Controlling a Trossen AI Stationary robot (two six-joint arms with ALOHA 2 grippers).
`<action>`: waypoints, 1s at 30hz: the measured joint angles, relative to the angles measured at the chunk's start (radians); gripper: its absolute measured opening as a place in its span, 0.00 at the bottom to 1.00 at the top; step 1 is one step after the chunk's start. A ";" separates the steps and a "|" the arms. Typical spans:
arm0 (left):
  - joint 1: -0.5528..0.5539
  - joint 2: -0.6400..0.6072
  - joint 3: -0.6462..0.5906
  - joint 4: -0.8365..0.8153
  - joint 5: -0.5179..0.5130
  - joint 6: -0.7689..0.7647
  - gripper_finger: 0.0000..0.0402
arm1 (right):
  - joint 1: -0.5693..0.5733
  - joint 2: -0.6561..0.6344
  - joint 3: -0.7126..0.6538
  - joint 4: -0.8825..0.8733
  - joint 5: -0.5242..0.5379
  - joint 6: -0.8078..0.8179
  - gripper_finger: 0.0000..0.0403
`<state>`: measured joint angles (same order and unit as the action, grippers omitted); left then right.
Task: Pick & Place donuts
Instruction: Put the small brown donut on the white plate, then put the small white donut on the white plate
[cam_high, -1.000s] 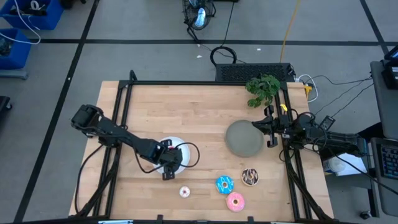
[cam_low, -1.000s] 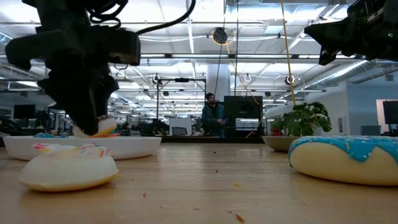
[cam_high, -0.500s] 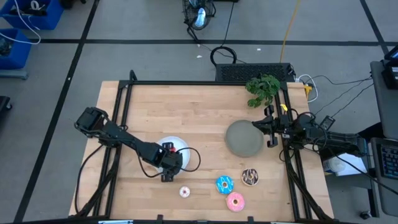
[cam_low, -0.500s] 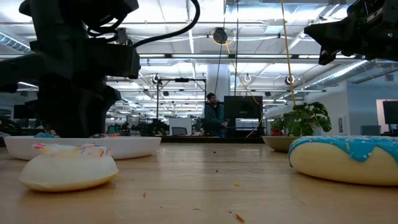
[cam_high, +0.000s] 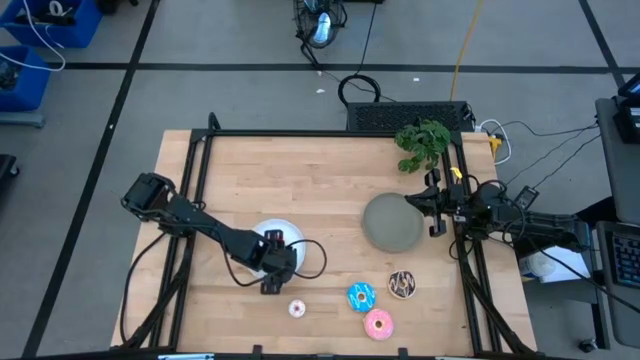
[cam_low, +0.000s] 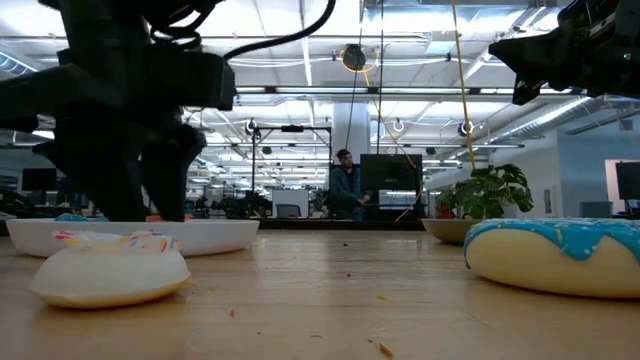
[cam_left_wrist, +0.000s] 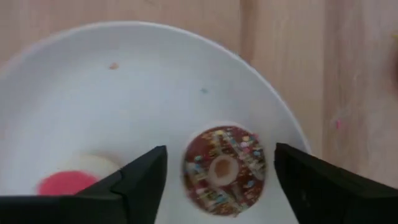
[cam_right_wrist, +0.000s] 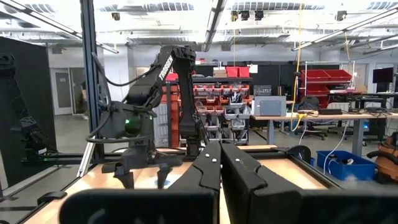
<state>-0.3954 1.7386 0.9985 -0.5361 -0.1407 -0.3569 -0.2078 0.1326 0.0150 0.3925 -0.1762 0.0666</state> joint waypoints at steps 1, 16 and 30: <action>0.000 0.000 0.016 -0.030 -0.020 0.010 0.77 | 0.000 0.000 0.000 0.000 0.000 0.000 0.00; -0.028 -0.005 0.533 -0.423 -0.036 0.067 0.70 | 0.000 0.000 0.000 -0.001 0.000 0.000 0.00; -0.133 -0.005 0.555 -0.365 -0.044 0.113 0.06 | 0.000 0.000 0.000 -0.001 -0.002 0.000 0.00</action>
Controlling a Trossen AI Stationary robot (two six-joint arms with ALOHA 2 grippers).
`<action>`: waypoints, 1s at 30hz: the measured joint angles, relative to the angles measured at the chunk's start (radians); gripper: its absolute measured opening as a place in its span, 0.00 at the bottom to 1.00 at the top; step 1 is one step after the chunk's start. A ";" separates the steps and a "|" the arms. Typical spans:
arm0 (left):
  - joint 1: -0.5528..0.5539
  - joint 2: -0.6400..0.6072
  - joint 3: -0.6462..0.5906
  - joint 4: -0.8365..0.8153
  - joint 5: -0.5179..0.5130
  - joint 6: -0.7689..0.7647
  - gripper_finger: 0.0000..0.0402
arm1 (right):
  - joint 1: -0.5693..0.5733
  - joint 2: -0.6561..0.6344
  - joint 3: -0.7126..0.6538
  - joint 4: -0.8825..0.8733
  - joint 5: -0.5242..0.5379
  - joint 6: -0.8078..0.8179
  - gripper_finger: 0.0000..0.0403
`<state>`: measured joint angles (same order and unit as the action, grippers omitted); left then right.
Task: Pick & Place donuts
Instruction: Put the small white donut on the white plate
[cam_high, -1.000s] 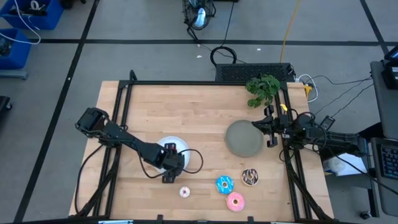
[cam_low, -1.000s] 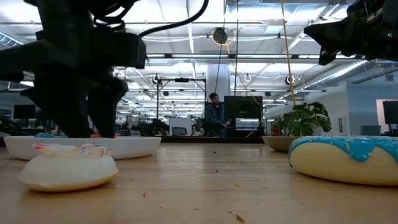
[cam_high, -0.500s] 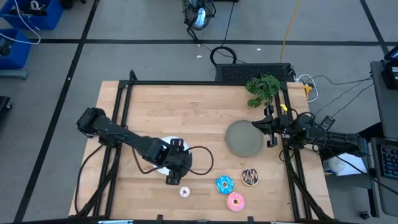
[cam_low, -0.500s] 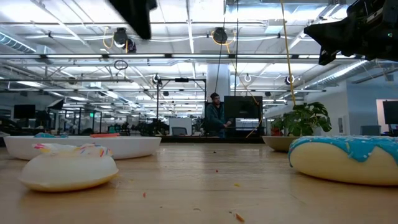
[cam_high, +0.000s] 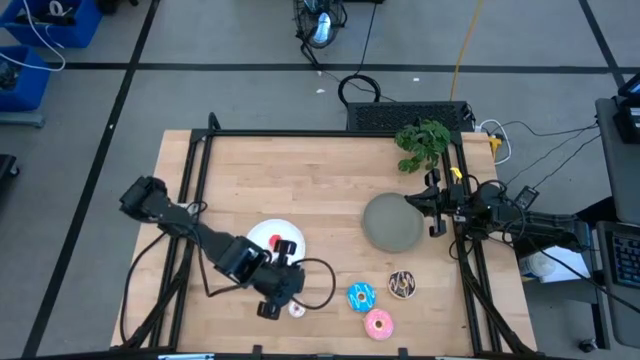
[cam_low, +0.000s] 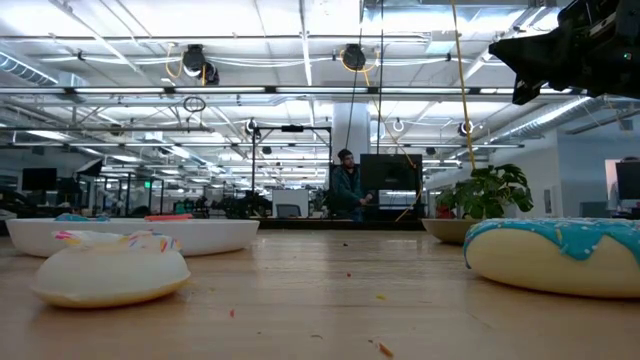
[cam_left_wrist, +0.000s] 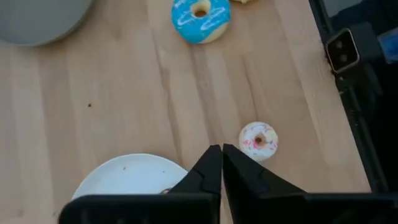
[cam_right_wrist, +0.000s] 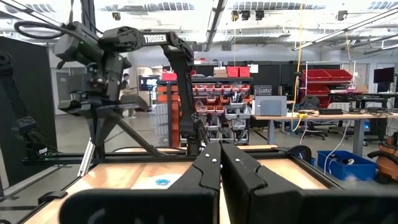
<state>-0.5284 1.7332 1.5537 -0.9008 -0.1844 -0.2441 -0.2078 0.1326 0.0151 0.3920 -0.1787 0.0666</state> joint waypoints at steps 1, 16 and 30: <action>-0.006 0.000 -0.010 0.015 0.000 0.003 0.07 | 0.000 0.000 0.000 0.000 0.000 0.000 0.00; -0.043 0.000 -0.084 0.161 0.034 0.039 0.04 | 0.000 0.000 0.000 0.000 0.001 0.000 0.00; -0.028 0.000 -0.084 0.173 0.026 0.005 0.01 | 0.000 0.000 0.000 0.000 0.002 0.000 0.00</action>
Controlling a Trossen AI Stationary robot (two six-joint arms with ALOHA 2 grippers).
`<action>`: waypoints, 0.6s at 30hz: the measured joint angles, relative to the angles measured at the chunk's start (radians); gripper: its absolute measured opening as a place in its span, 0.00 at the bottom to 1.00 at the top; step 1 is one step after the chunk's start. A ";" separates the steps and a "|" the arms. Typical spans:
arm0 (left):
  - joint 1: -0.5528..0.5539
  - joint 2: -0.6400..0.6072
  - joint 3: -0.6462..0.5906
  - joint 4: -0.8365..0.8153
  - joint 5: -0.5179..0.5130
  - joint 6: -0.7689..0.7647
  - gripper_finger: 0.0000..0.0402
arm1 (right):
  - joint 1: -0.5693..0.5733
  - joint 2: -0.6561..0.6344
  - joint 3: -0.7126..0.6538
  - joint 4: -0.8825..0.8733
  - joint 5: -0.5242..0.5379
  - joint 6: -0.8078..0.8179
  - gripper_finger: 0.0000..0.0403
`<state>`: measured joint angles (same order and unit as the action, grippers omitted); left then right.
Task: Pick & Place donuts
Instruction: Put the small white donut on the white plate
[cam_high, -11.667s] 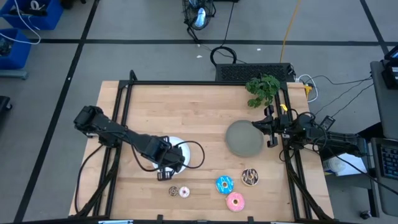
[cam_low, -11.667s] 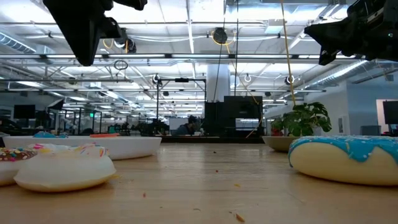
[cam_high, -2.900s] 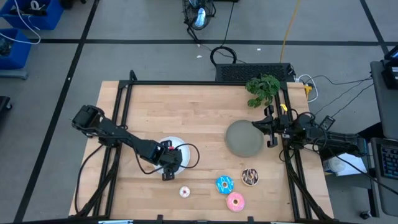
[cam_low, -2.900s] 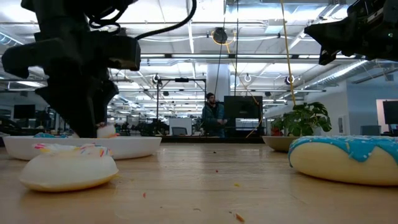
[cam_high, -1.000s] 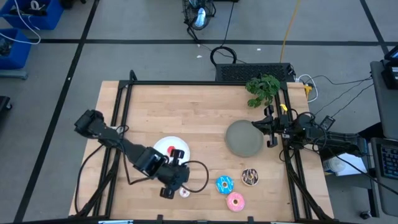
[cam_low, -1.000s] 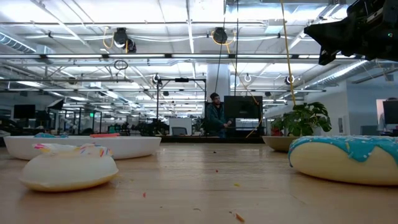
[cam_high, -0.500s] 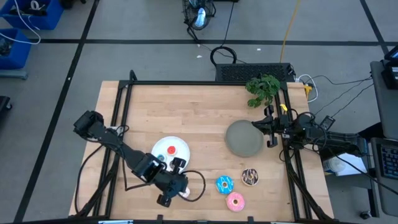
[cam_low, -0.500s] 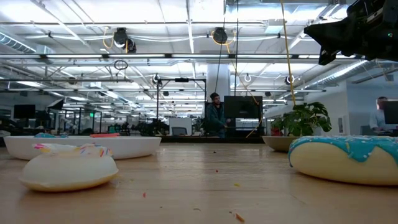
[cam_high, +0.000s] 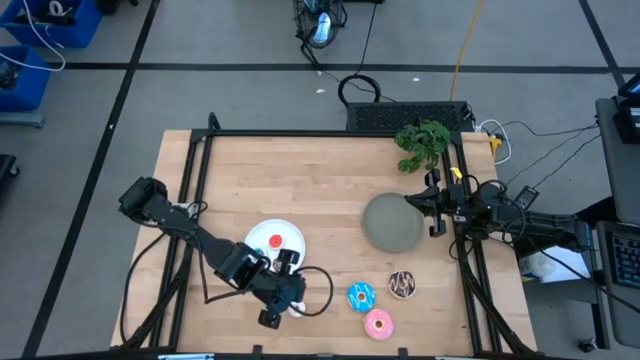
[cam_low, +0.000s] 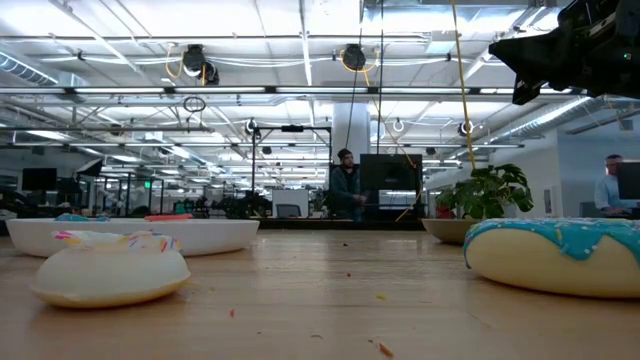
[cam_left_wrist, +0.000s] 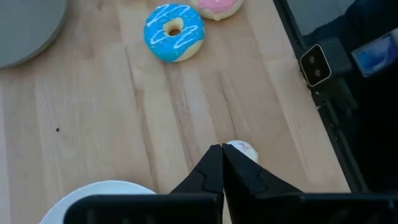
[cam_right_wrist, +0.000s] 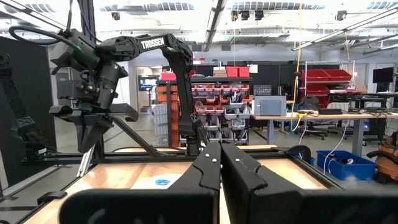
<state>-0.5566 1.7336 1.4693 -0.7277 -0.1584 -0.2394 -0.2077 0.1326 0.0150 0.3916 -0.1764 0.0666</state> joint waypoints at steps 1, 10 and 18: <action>0.001 0.000 0.000 0.000 0.001 -0.004 0.01 | 0.000 0.000 0.000 0.000 0.000 0.000 0.00; 0.006 0.000 0.000 0.000 0.000 -0.005 0.03 | 0.000 0.000 0.000 0.000 0.000 0.000 0.00; 0.008 0.000 0.000 0.114 0.000 -0.031 0.04 | 0.000 0.000 0.000 0.000 0.000 0.000 0.00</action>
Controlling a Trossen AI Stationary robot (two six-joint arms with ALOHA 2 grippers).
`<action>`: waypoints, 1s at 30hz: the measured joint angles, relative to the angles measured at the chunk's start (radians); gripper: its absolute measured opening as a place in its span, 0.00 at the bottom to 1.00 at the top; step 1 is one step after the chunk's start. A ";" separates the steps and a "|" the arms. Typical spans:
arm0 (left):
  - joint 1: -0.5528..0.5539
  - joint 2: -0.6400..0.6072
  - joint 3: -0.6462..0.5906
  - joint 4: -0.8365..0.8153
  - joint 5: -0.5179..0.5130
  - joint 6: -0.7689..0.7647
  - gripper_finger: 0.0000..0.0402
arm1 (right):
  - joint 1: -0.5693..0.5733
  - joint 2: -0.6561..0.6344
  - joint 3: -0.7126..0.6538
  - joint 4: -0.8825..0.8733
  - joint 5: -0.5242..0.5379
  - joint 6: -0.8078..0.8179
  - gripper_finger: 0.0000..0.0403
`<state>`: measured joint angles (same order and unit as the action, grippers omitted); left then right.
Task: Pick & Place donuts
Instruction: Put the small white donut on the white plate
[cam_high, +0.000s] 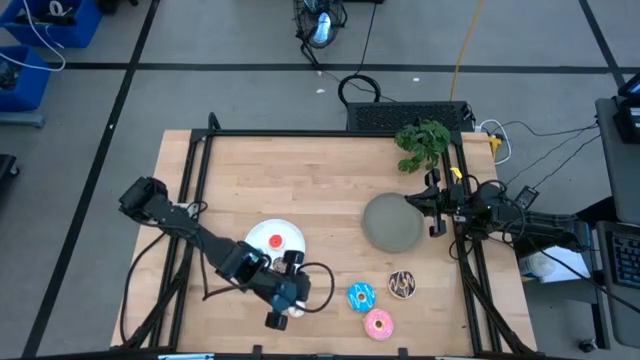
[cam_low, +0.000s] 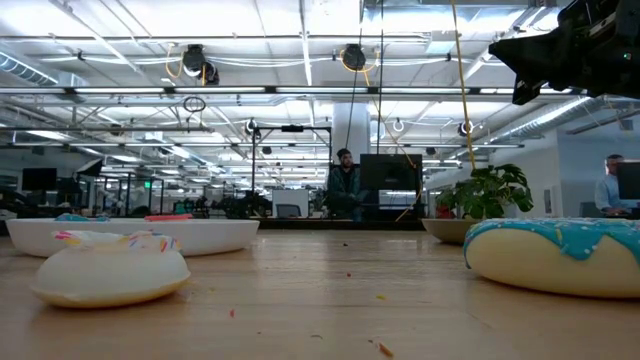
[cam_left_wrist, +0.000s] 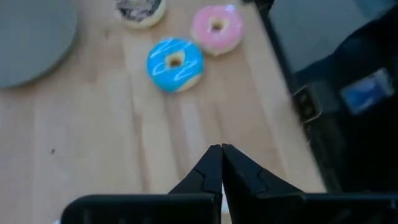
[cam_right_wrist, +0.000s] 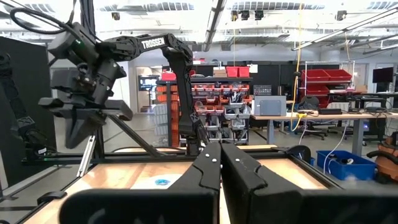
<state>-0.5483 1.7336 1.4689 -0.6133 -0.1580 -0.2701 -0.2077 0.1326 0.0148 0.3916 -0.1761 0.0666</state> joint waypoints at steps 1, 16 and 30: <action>-0.002 0.000 0.000 0.015 0.013 -0.006 0.05 | 0.000 0.000 0.000 0.000 0.000 0.000 0.00; 0.025 0.000 0.000 -0.019 0.042 -0.081 0.04 | 0.000 0.000 0.000 0.000 0.000 0.000 0.00; 0.024 0.000 0.000 -0.035 0.021 -0.079 0.05 | 0.000 0.000 0.000 0.000 0.045 0.003 0.00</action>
<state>-0.5240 1.7336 1.4689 -0.6483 -0.1365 -0.3493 -0.2081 0.1326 0.0151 0.3916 -0.1307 0.0696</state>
